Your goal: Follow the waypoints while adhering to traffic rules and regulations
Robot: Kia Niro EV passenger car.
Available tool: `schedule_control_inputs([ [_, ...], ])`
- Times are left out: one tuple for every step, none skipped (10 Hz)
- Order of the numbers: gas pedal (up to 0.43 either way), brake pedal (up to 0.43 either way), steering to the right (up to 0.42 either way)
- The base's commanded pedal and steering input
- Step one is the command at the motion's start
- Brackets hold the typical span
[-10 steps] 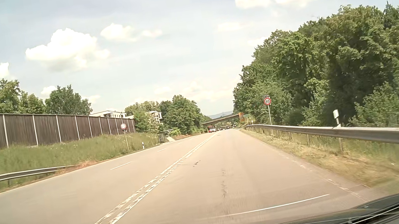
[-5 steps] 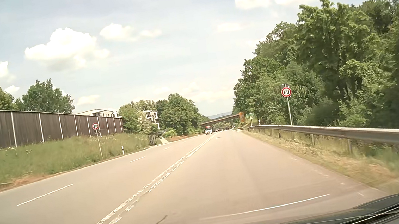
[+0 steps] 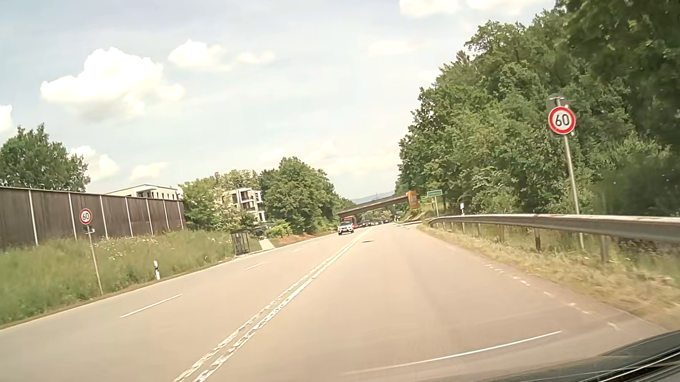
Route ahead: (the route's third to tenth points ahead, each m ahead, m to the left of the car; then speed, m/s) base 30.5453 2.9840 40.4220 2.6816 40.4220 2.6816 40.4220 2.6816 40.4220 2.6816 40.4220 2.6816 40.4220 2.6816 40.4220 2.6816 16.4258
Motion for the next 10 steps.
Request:
schedule_control_inputs([
  [0.0, 0.0, -0.001],
  [0.0, 0.0, -0.001],
  [0.0, 0.0, -0.001],
  [0.0, 0.0, -0.001],
  [0.0, 0.0, -0.001],
  [0.0, 0.0, -0.001],
  [0.0, 0.0, -0.001],
  [0.0, 0.0, -0.001],
  [0.0, 0.0, 0.0],
  [0.0, 0.0, 0.0],
])
